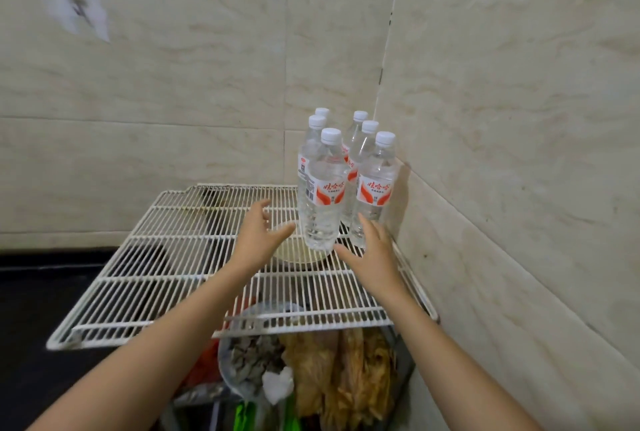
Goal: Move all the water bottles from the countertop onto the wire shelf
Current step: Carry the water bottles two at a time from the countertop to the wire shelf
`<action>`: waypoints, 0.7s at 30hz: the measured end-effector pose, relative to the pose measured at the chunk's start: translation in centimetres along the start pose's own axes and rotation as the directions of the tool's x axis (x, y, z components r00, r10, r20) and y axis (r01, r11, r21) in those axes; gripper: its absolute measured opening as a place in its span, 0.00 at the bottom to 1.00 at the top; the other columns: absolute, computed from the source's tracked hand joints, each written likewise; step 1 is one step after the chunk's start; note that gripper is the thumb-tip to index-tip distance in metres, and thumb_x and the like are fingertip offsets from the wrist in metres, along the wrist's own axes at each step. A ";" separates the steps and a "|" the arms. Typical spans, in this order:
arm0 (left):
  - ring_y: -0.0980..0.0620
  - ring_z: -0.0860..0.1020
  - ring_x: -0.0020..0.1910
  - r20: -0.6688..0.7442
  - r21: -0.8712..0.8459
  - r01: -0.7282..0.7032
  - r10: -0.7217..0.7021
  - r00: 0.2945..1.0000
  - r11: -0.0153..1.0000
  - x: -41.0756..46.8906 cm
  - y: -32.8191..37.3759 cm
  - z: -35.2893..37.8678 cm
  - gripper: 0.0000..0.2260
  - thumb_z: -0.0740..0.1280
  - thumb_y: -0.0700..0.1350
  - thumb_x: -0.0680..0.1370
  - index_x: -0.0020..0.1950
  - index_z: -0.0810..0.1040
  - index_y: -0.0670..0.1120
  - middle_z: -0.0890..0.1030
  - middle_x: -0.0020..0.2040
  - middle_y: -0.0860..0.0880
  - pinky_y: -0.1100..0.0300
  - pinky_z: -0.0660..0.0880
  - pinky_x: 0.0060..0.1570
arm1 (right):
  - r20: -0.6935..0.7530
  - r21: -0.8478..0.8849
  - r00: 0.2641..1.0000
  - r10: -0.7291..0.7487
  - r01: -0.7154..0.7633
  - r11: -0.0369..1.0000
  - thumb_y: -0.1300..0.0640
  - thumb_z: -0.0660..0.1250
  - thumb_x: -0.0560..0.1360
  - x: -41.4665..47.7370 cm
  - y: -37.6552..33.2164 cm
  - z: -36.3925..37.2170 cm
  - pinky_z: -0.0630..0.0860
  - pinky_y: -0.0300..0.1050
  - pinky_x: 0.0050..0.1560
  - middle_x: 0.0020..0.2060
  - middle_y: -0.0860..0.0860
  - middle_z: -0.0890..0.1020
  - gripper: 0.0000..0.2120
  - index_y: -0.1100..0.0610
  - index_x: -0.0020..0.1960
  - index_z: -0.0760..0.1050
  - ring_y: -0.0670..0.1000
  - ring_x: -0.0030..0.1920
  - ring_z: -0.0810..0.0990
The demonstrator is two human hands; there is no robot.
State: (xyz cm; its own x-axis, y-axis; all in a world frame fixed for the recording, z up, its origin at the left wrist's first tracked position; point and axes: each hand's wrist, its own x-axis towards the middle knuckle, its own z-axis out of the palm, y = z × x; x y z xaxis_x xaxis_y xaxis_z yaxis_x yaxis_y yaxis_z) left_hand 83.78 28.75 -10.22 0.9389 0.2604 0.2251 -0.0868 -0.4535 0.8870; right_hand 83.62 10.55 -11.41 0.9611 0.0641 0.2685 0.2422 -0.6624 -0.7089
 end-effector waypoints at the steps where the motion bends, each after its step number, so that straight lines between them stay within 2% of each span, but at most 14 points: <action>1: 0.47 0.71 0.61 -0.028 -0.003 0.015 -0.015 0.999 1.000 -0.8 -0.3 -0.8 0.30 0.68 0.46 0.73 0.72 0.60 0.45 0.69 0.66 0.42 0.55 0.71 0.57 | 0.025 -0.018 0.999 -0.033 0.033 0.999 0.46 0.65 0.74 -0.3 -0.2 0.6 0.56 0.50 0.72 0.75 0.51 0.56 0.34 0.51 0.74 0.53 0.51 0.74 0.54; 4: 0.50 0.70 0.58 -0.114 0.014 0.066 -0.064 0.991 0.998 -3.6 -1.5 -3.6 0.29 0.68 0.46 0.74 0.71 0.60 0.47 0.70 0.65 0.44 0.53 0.72 0.57 | 0.130 -0.020 0.986 -0.103 0.107 0.994 0.46 0.63 0.75 -1.1 -1.3 2.5 0.55 0.49 0.73 0.75 0.51 0.56 0.33 0.52 0.74 0.53 0.51 0.74 0.53; 7: 0.47 0.70 0.62 -0.196 0.021 0.102 -0.096 0.976 0.995 -6.6 -2.8 -6.4 0.28 0.68 0.45 0.74 0.71 0.61 0.46 0.70 0.65 0.43 0.49 0.72 0.60 | 0.219 0.018 0.963 -0.159 0.159 0.987 0.46 0.64 0.75 -2.4 -3.0 4.6 0.56 0.49 0.72 0.74 0.51 0.56 0.32 0.51 0.74 0.54 0.52 0.74 0.54; 10: 0.47 0.71 0.62 -0.268 0.029 0.129 -0.117 0.956 0.991 -9.2 -3.5 -9.3 0.27 0.68 0.45 0.74 0.70 0.61 0.46 0.69 0.66 0.43 0.53 0.72 0.57 | 0.269 0.020 0.935 -0.230 0.233 0.972 0.46 0.64 0.74 -4.1 -5.5 6.1 0.57 0.48 0.71 0.74 0.52 0.58 0.32 0.52 0.73 0.55 0.52 0.73 0.56; 14: 0.54 0.72 0.48 -0.352 0.008 0.125 -0.114 0.929 0.992 -12.1 -3.7 -12.8 0.25 0.67 0.43 0.74 0.69 0.63 0.45 0.71 0.64 0.43 0.58 0.68 0.48 | 0.303 0.017 0.898 -0.319 0.330 0.944 0.47 0.63 0.75 -6.3 -8.7 7.0 0.58 0.47 0.70 0.73 0.52 0.60 0.31 0.53 0.73 0.56 0.52 0.72 0.58; 18: 0.50 0.72 0.54 -0.424 0.008 0.144 -0.127 0.897 0.990 -16.3 -4.7 -16.6 0.26 0.68 0.44 0.74 0.69 0.63 0.45 0.71 0.60 0.44 0.59 0.67 0.50 | 0.332 -0.002 0.869 -0.368 0.391 0.921 0.47 0.64 0.74 -8.8 -11.6 8.5 0.58 0.49 0.71 0.72 0.53 0.60 0.31 0.54 0.73 0.57 0.53 0.72 0.58; 21: 0.51 0.71 0.56 -0.479 0.025 0.204 -0.167 0.862 0.979 -20.6 -6.0 -20.4 0.27 0.68 0.45 0.74 0.70 0.62 0.46 0.70 0.64 0.43 0.59 0.68 0.52 | 0.355 0.009 0.844 -0.403 0.428 0.904 0.47 0.65 0.74 -11.7 -14.1 10.8 0.57 0.47 0.71 0.72 0.54 0.62 0.31 0.55 0.72 0.58 0.54 0.72 0.59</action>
State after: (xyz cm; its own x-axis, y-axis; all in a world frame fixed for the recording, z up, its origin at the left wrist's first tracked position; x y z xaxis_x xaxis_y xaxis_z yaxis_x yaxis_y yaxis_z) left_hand 58.15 43.52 -11.99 0.6638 0.7086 0.2392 0.1146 -0.4124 0.9038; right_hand 70.39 27.21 -11.63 0.7603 0.5860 0.2802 0.6312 -0.5646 -0.5318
